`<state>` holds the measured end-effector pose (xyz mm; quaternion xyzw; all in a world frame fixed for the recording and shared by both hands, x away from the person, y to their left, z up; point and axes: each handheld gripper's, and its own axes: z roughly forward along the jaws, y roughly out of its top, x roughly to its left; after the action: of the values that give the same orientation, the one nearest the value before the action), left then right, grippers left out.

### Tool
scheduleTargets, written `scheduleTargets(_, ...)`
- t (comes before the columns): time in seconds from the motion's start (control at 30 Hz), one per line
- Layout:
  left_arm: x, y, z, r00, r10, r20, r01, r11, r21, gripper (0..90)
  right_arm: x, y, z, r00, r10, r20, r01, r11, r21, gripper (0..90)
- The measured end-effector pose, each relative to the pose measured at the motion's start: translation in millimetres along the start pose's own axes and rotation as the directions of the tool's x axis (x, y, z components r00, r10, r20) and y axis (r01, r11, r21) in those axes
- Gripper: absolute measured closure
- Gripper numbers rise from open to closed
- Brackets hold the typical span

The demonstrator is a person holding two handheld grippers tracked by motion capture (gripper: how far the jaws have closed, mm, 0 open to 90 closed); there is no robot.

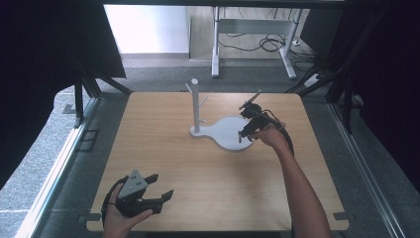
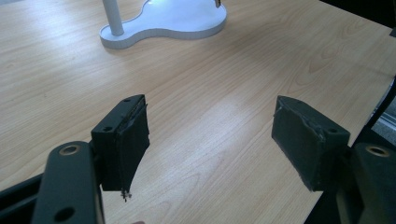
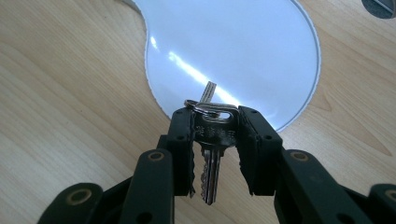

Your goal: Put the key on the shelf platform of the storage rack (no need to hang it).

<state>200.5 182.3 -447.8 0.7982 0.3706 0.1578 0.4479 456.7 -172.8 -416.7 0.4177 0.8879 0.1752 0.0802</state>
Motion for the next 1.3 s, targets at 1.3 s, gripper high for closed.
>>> scheduleTargets(1.3, 0.3, -0.5, 0.9, 1.0000, 0.002, 0.004, -0.002, 1.0000, 0.003, 27.7, -8.5, 24.5, 55.2, 0.9992, 0.041, 0.001, -0.041, 0.999, 0.019, 67.9)
